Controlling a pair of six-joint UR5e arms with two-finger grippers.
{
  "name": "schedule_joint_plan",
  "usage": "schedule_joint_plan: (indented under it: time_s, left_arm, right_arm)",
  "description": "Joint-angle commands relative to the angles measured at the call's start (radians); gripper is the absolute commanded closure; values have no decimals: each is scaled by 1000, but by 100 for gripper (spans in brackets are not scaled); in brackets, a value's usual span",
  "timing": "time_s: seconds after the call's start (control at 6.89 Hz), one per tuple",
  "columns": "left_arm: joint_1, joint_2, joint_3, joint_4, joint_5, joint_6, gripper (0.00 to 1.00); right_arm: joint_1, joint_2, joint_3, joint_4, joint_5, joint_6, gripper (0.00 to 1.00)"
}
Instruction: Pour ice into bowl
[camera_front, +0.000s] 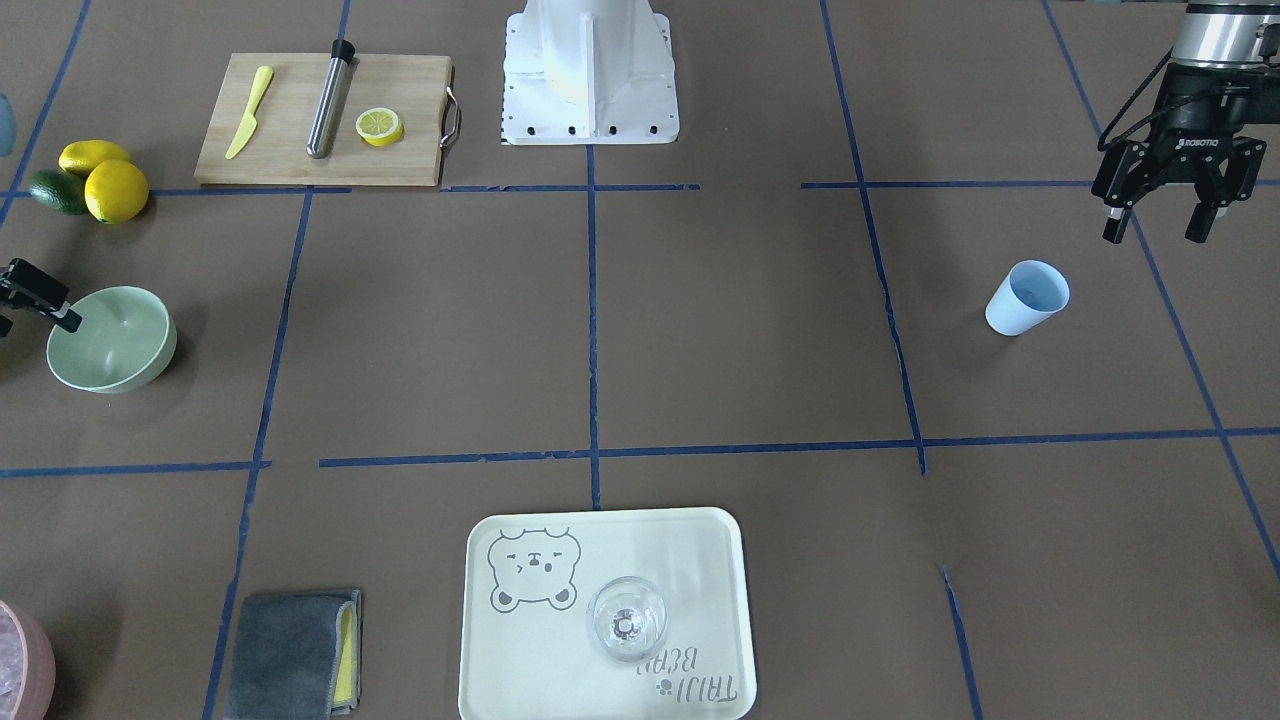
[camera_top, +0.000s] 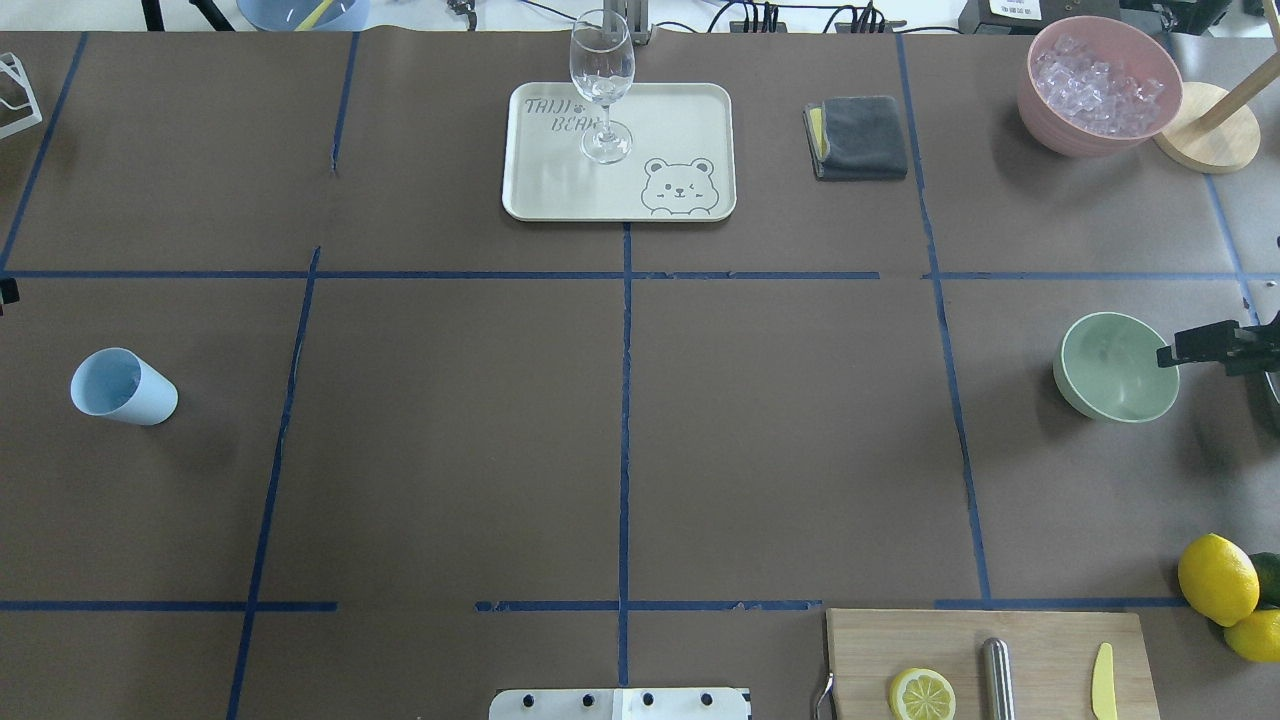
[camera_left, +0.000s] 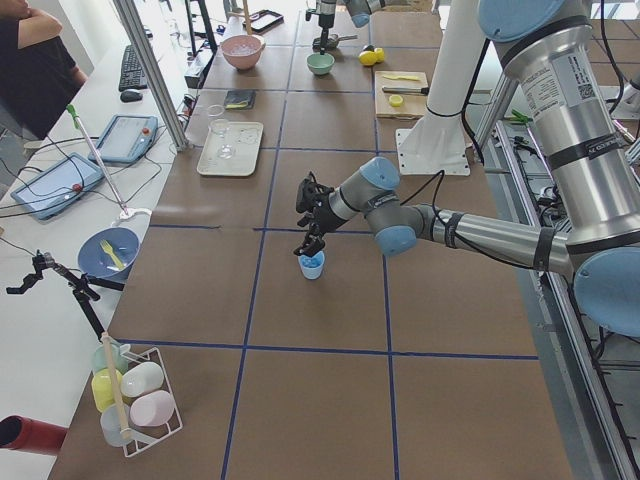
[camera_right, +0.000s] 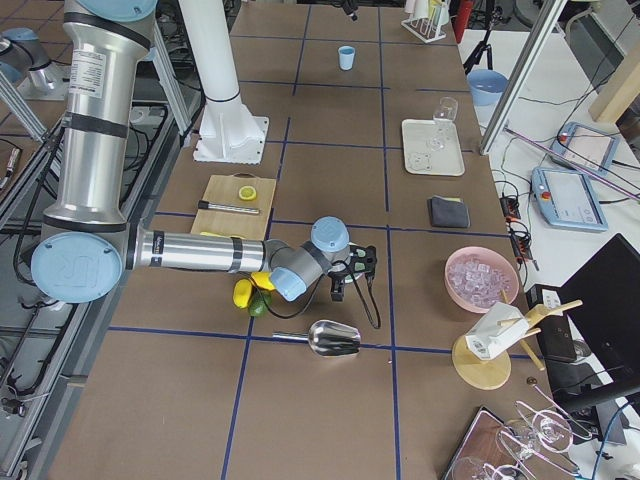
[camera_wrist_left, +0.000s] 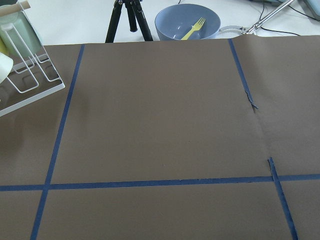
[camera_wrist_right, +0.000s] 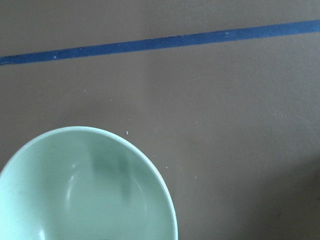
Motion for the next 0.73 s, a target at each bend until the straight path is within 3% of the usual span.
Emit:
schedule_joint_plan:
  time_s: [0.0,0.15,0.29,0.44,0.58]
  left_arm:
    - [28,18,3,-8,31,-14,0]
    - [32,19,3,-8,31,-14,0]
    - [32,19,6,-8,31,-12,0]
    - [32,19,7,-8,32,-12,0]
    - [34,19,7,-8,32,-12,0]
  right_arm:
    - [-19,8,-22,2,-4,7,17]
    - [-28,12,-23,0,-6,7,21]
    - [-33,14,-25,0,-6,8,36]
    - [-33,14,-22,0,-4,7,77]
    - [-33,15,-23,2,-3,2,100]
